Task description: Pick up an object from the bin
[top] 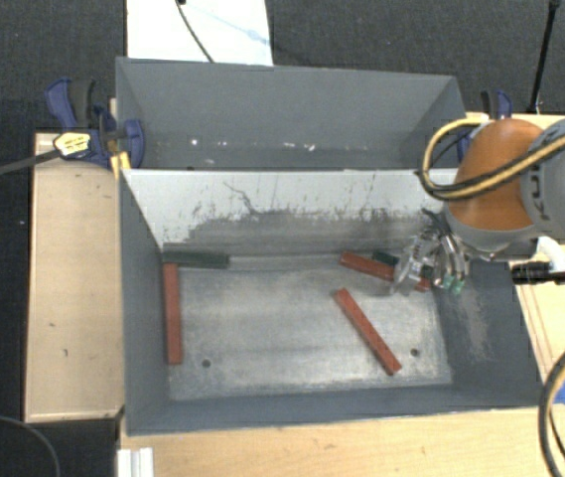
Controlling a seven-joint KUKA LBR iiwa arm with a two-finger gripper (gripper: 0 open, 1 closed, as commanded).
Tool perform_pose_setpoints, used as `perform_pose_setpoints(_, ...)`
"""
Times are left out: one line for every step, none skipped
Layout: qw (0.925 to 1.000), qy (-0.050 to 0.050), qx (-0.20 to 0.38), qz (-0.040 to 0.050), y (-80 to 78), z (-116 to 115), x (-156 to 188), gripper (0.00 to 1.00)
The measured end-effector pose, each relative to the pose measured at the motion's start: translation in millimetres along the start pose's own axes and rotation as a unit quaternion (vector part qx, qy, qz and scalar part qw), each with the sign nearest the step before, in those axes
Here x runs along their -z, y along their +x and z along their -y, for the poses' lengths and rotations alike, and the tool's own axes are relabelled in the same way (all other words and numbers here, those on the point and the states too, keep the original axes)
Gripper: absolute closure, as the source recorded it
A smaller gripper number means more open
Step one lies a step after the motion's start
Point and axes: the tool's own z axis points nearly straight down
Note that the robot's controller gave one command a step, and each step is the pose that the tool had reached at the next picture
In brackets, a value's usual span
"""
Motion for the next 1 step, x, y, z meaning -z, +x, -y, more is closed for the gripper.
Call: perform_pose_setpoints(1.0,0.001,0.001,-0.0004,0.1,0.3,-0.7,0.0)
